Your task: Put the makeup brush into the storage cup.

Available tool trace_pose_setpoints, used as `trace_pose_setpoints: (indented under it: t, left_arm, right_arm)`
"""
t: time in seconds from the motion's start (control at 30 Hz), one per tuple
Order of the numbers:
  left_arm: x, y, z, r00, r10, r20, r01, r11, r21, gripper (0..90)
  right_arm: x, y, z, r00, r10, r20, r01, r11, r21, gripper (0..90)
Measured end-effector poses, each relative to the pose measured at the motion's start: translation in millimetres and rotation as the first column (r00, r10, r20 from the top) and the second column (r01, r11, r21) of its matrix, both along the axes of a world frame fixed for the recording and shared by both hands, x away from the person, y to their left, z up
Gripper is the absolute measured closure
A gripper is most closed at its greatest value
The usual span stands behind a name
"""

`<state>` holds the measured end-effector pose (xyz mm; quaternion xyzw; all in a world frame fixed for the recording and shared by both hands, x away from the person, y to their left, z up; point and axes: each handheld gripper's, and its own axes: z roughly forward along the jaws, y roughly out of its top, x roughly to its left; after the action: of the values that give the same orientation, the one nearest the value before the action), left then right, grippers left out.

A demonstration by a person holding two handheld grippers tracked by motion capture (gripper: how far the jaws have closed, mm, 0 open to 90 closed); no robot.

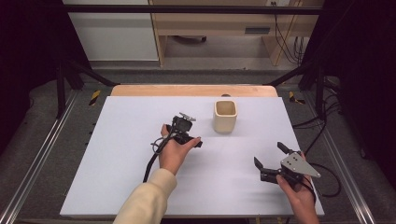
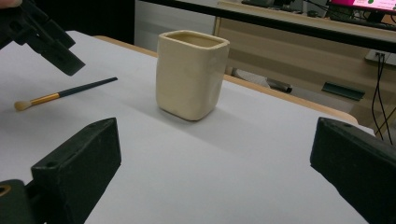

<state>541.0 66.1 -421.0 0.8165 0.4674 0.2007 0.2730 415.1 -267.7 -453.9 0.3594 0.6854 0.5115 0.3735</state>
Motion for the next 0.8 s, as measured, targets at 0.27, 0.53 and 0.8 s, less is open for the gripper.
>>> trace_pose_setpoints:
  t: [0.27, 0.53, 0.8]
  left_arm:
    - [2.6, 0.4, -7.1, 0.9998, 0.011, -0.017, -0.011, 0.9999, 0.007, 11.2]
    - [3.6, 2.9, -10.4, 0.9994, 0.019, -0.030, -0.019, 0.9998, 0.003, 12.2]
    - [3.8, 2.4, -16.3, 0.9986, 0.033, -0.041, -0.033, 0.9994, 0.006, 15.6]
  right_arm:
    - [0.0, -0.2, 0.0, 1.0000, -0.001, 0.000, 0.001, 1.000, 0.002, 2.3]
    - [0.1, 0.0, -0.1, 1.0000, -0.001, -0.001, 0.001, 1.000, 0.001, 2.2]
    - [0.2, 0.3, -0.4, 1.0000, 0.001, -0.002, -0.001, 1.000, -0.002, 2.2]
